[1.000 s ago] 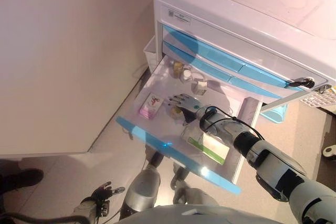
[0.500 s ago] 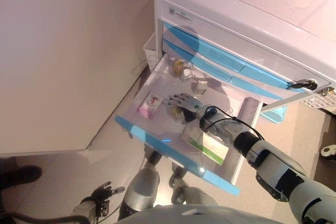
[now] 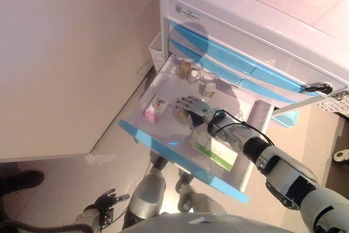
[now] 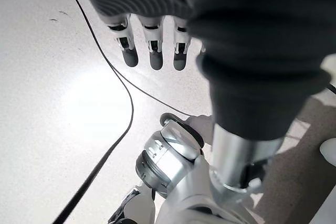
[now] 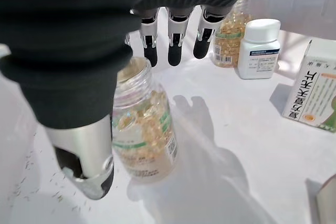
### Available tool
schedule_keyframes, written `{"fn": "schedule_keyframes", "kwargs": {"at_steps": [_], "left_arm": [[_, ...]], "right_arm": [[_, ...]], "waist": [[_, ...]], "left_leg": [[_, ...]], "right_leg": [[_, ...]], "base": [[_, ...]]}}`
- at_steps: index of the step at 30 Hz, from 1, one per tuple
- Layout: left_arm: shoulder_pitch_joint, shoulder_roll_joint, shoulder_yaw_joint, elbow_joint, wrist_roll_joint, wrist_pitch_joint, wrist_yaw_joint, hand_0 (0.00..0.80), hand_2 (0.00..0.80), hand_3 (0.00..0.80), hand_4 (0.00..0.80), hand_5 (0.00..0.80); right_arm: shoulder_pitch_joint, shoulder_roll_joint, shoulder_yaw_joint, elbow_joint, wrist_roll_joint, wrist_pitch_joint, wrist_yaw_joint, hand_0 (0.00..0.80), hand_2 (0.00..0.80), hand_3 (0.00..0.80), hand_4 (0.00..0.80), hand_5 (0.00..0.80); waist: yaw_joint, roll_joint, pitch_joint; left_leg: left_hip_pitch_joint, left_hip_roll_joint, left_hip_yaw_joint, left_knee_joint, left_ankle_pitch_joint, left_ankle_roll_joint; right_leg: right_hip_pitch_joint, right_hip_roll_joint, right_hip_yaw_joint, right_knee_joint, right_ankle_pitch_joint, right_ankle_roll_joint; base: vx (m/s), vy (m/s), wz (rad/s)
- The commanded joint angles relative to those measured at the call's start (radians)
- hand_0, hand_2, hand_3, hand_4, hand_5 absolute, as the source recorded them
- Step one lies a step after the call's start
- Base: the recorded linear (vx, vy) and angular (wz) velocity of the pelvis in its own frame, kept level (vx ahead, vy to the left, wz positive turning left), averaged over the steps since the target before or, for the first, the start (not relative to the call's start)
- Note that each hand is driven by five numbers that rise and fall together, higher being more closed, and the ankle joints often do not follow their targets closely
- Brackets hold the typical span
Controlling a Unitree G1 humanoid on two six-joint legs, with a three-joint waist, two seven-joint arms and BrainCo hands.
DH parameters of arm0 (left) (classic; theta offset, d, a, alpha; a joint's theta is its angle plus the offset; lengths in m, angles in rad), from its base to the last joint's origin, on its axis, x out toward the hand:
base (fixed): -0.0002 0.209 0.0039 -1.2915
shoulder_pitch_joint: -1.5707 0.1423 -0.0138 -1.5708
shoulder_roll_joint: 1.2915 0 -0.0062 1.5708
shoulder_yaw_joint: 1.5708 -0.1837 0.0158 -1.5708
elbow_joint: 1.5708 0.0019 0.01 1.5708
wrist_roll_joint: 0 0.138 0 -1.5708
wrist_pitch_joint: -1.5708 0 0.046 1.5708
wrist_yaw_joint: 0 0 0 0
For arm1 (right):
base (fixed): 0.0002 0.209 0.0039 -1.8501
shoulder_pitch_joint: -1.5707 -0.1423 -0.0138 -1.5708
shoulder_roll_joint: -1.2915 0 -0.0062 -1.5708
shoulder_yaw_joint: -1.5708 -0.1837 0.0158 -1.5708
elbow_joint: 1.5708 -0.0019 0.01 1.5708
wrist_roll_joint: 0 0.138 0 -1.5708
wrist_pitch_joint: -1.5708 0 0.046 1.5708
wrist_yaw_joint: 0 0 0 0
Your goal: Open the drawer and pick up the medicine
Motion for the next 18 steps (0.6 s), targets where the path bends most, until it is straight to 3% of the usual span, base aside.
{"fn": "schedule_keyframes", "kwargs": {"at_steps": [1, 16, 17, 18], "left_arm": [[0.0, 0.009, -0.025, 0.048, 0.009, -0.008, -0.002, 0.0, 0.0, 0.0, 0.0, 0.0], [0.001, 0.007, -0.03, 0.043, 0.003, -0.009, 0.0, 0.0, 0.0, 0.0, 0.0, 0.0], [0.0, 0.007, -0.031, 0.042, 0.002, -0.008, 0.002, 0.0, 0.0, 0.0, 0.0, 0.0], [0.0, 0.007, -0.032, 0.041, 0.003, -0.008, 0.004, 0.0, 0.0, 0.0, 0.0, 0.0]], "right_arm": [[-0.036, 0.025, 0.01, -0.019, -0.001, 0.029, -0.041, 0.0, 0.0, 0.0, 0.0, 0.0], [-0.038, 0.028, 0.004, -0.015, -0.004, 0.034, -0.045, 0.0, 0.0, 0.0, 0.0, 0.0], [-0.038, 0.028, 0.005, -0.017, -0.004, 0.034, -0.043, 0.097, 0.097, 0.097, 0.097, 0.097], [-0.039, 0.03, 0.005, -0.016, -0.004, 0.035, -0.042, 0.132, 0.132, 0.132, 0.132, 0.132]], "waist": [[0.013, 0.01, -0.003], [0.012, 0.01, 0.0], [0.013, 0.01, 0.0], [0.013, 0.009, 0.0]], "left_leg": [[-0.001, -0.042, 0.003, -0.06, -0.014, 0.014], [0.001, -0.04, 0.007, -0.06, -0.015, 0.015], [0.001, -0.04, 0.007, -0.059, -0.016, 0.015], [0.0, -0.039, 0.007, -0.059, -0.016, 0.015]], "right_leg": [[0.04, -0.019, -0.008, 0.136, -0.104, 0.065], [0.041, -0.019, -0.008, 0.138, -0.104, 0.065], [0.041, -0.019, -0.009, 0.138, -0.104, 0.066], [0.04, -0.019, -0.008, 0.138, -0.103, 0.066]], "base": [[0.0, 0.0, 0.0], [0.0, 0.0, 0.0], [0.0, 0.0, 0.0], [0.0, 0.0, 0.0]]}}
